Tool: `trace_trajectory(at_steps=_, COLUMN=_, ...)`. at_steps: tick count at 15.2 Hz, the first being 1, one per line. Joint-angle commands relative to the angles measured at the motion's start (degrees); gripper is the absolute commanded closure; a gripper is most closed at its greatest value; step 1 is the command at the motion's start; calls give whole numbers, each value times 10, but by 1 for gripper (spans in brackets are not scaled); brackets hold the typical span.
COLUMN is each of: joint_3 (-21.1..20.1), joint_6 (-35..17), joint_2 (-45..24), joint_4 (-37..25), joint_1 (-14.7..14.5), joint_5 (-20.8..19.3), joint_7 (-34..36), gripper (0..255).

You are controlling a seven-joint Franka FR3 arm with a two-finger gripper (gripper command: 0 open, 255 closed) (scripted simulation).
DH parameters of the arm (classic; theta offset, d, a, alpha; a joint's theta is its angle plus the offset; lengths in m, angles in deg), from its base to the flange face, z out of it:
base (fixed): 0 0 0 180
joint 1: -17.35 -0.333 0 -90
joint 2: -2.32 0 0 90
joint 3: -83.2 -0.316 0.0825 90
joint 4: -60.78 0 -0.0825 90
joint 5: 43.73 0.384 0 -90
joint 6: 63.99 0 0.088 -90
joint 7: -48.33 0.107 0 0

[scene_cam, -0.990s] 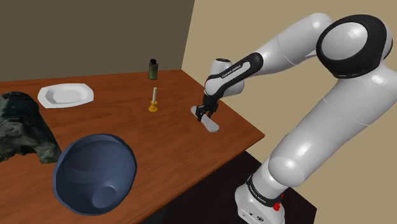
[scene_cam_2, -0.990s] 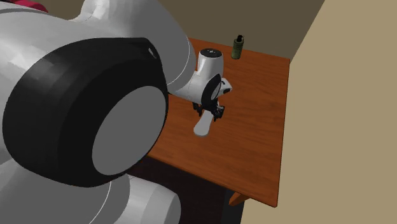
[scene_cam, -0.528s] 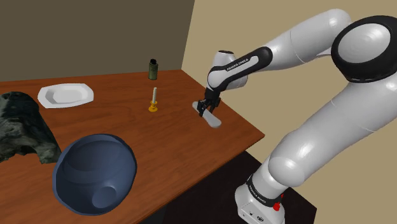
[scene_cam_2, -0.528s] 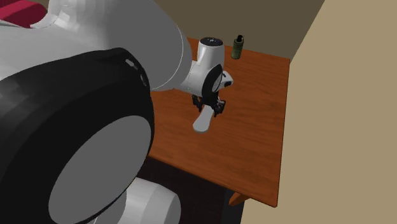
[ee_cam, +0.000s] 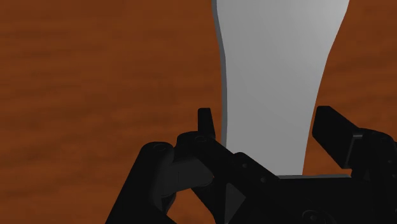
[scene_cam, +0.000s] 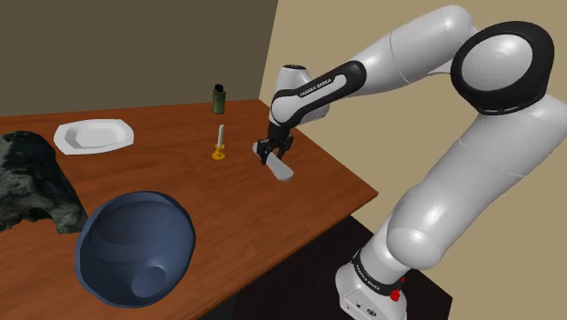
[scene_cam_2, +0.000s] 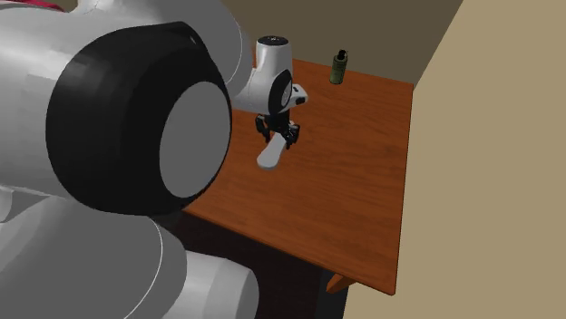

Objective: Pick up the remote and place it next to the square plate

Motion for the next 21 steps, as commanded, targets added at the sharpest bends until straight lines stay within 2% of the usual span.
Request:
trace_trajectory(at_steps=1, joint_3=-12, joint_6=7, joint_2=-29, joint_4=-36, joint_1=-12, joint_5=6, joint_7=19, gripper=255)
trace_trajectory(at_steps=12, joint_3=-62, joint_6=66, joint_2=-177, joint_4=-240, joint_1=-75, joint_5=12, joint_7=128, gripper=255)
trace_trajectory(at_steps=21, joint_3=-82, joint_6=153, joint_2=-329, joint_4=-478, joint_1=-124, joint_5=5, joint_7=199, gripper=255)
